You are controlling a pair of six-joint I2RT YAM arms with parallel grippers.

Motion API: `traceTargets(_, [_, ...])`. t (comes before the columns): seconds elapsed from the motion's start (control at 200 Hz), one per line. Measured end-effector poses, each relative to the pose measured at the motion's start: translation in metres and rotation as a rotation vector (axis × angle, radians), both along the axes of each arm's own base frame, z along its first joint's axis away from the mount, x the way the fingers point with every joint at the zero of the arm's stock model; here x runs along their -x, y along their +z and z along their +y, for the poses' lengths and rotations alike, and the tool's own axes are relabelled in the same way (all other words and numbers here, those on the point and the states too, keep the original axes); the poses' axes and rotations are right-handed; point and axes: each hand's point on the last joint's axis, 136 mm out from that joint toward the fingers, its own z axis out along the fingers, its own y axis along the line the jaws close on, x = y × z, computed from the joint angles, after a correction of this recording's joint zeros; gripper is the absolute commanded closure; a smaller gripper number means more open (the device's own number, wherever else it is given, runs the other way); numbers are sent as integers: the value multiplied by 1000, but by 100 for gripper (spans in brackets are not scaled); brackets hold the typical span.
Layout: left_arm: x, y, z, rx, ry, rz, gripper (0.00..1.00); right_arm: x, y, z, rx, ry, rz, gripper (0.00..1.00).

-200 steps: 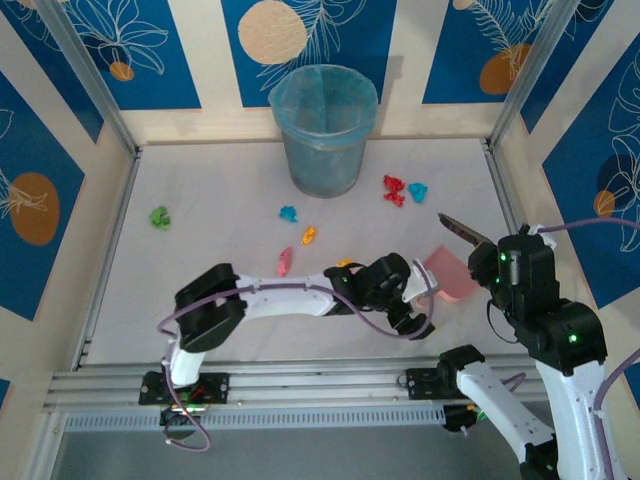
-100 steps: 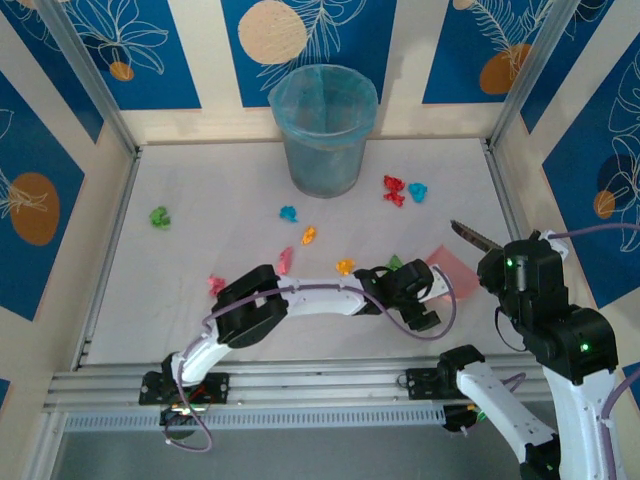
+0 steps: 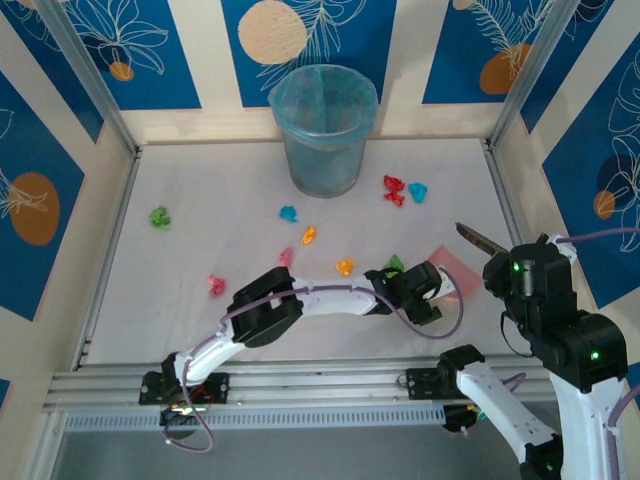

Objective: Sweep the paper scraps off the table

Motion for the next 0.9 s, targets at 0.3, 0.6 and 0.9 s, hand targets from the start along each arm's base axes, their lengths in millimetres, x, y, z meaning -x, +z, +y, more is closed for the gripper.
traceTargets(0.3, [-2,4,-3,16,16,7,57,4,-3,-3,13,-9,19,100])
traceTargets(0.6, [-3,9,-7,43,32,18,75,11,-6,-6,23,-13,39,100])
traceTargets(0.9, [-1,21,17,75,76,7,87,13,-4,-3,7,6,27,100])
